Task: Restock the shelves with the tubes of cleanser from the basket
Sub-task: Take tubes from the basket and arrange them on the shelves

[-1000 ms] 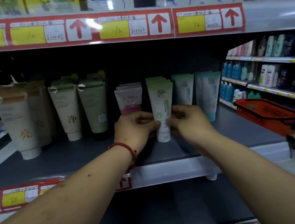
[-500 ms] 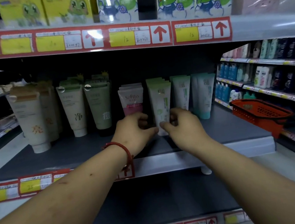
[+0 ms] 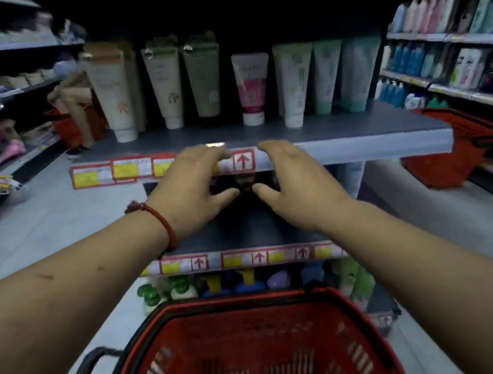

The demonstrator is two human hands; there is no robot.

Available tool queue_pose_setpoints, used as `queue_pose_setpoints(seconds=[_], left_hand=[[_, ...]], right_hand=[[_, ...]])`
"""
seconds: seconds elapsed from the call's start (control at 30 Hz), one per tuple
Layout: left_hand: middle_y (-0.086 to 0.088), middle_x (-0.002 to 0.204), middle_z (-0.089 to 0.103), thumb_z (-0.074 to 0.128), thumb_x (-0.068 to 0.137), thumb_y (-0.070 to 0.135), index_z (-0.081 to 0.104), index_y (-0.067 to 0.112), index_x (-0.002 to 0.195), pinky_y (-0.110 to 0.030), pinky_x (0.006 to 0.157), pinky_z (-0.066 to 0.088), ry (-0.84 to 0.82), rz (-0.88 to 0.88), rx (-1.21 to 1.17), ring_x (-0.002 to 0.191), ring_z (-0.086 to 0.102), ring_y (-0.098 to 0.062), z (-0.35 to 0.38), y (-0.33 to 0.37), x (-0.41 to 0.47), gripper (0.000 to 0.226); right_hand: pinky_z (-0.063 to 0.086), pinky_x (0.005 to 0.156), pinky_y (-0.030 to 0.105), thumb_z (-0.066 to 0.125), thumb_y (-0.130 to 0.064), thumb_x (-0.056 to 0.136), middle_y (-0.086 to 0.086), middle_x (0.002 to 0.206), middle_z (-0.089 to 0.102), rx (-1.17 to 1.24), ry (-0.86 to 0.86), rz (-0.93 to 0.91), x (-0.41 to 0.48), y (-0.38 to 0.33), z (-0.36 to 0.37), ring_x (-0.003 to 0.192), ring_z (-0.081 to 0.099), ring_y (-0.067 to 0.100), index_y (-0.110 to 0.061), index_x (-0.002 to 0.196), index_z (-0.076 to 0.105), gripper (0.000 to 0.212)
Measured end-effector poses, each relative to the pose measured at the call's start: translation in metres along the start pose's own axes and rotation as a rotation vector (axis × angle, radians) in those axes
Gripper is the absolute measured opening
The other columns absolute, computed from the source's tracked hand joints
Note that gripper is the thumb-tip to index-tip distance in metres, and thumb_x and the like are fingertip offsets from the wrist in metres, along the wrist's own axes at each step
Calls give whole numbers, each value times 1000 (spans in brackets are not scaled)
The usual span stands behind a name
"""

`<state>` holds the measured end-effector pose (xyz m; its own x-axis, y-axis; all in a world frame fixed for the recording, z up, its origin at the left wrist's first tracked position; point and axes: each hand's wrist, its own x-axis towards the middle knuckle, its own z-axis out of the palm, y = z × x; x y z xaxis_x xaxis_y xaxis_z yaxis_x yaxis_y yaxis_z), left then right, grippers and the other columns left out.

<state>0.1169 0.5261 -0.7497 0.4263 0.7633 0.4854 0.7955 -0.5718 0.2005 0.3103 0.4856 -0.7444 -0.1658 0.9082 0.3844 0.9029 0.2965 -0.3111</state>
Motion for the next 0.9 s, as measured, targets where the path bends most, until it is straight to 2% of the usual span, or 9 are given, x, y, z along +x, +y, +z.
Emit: queue_pose_setpoints(seconds=[0.1, 0.2, 0.4, 0.53, 0.63, 0.8, 0.9], left_hand=[[-7, 131, 59, 75, 84, 41, 53, 17, 137, -34, 103, 39, -77, -14, 16, 122, 51, -27, 6, -9, -49, 62], [-6, 140, 53, 74, 87, 40, 48, 16, 143, -33, 107, 36, -171, -74, -12, 130, 46, -25, 21, -13, -97, 66], [-8, 138, 57, 77, 82, 43, 50, 15, 143, -40, 109, 42, -293, -178, -89, 128, 52, -28, 72, -22, -170, 72], [-9, 142, 54, 78, 81, 44, 48, 14, 144, -35, 110, 38, -402, -264, -147, 131, 49, -27, 110, -17, -207, 76], [-10, 140, 56, 81, 79, 41, 50, 12, 143, -31, 109, 36, -485, -335, -226, 130, 51, -27, 137, -17, -232, 76], [-10, 139, 57, 83, 78, 40, 52, 11, 141, -31, 106, 39, -581, -444, -281, 128, 53, -28, 175, -25, -258, 76], [-13, 137, 58, 82, 78, 35, 53, 11, 139, -33, 104, 40, -724, -452, -252, 126, 53, -30, 197, -31, -272, 71]], right_hand=[[35, 115, 41, 61, -35, 97, 6, 156, 37, 6, -58, -55, -38, -10, 32, 147, 27, 22, -15, 153, 32, 66], [29, 118, 38, 59, -34, 99, 2, 162, 28, 33, -154, -79, -74, -16, 66, 152, 17, 18, -18, 156, 27, 67], [39, 113, 41, 65, -39, 94, 4, 152, 41, 56, -297, -48, -129, -13, 127, 141, 37, 23, -18, 153, 33, 71], [41, 111, 39, 69, -40, 91, 5, 150, 43, 72, -436, 2, -158, -4, 160, 138, 42, 23, -17, 152, 35, 73], [47, 104, 43, 72, -42, 88, 3, 141, 49, 102, -539, 48, -176, 7, 184, 128, 50, 23, -21, 146, 42, 68], [42, 108, 41, 71, -43, 89, 8, 145, 47, 84, -665, 119, -199, 23, 221, 132, 47, 27, -16, 148, 39, 73], [44, 103, 41, 72, -44, 87, 8, 139, 51, 108, -750, 148, -214, 26, 243, 126, 51, 28, -16, 142, 44, 68]])
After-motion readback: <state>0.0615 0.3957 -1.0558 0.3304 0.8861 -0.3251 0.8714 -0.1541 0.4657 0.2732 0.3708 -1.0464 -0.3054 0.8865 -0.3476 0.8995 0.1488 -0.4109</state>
